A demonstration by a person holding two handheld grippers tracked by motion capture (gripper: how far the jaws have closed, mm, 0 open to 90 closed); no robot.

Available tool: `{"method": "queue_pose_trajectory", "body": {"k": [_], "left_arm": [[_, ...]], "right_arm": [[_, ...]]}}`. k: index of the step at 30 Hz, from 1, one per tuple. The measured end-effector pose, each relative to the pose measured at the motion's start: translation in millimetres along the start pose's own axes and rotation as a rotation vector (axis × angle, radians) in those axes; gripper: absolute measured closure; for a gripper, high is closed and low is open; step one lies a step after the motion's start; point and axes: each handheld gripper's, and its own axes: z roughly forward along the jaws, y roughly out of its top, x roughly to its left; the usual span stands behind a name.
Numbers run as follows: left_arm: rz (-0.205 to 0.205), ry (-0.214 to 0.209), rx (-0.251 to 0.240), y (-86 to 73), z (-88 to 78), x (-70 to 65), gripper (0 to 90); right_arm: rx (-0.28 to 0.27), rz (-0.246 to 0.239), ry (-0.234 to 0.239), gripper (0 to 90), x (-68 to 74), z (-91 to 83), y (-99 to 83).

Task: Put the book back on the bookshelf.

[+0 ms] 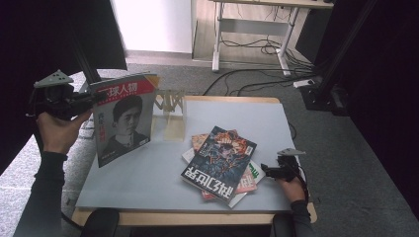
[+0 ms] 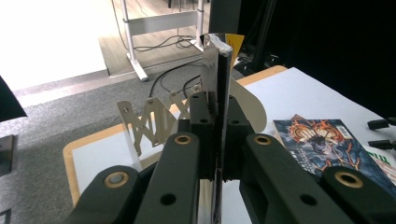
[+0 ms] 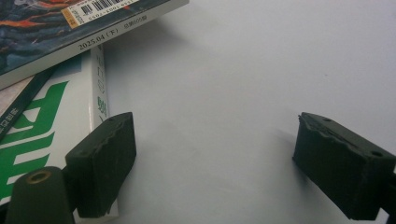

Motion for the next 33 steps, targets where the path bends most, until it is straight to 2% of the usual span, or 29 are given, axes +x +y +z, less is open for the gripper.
{"method": "queue_pose_trajectory", "body": {"k": [13,33], "left_arm": [[-0.034,0.056,0.004,0.4,1.9,16.5,86.8],[-0.055,0.109,-0.015,3.8,40.1,26.9,86.8]], "right_arm": [[0.000,0.000,0.000,12.3,0.0,0.0,0.0],[0.002,-0.001,0.003,12.3,-0.2,-0.1,0.0]]}}
